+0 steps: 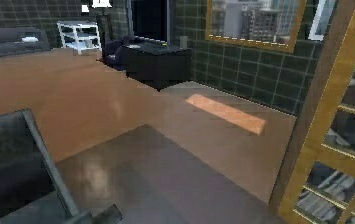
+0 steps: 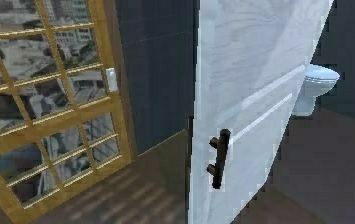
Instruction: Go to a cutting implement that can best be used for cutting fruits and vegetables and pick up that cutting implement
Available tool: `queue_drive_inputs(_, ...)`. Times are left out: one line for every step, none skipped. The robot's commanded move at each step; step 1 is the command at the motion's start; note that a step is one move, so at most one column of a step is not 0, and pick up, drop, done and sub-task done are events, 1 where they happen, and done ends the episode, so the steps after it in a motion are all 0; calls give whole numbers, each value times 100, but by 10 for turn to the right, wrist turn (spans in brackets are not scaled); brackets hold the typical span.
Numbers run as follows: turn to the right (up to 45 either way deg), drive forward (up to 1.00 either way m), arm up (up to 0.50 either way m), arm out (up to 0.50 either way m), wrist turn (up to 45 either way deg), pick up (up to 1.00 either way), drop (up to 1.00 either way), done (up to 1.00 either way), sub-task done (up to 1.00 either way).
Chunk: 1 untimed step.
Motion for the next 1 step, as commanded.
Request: queue_drive_inputs(90, 0, 0, 0, 0, 0, 0, 0, 0)
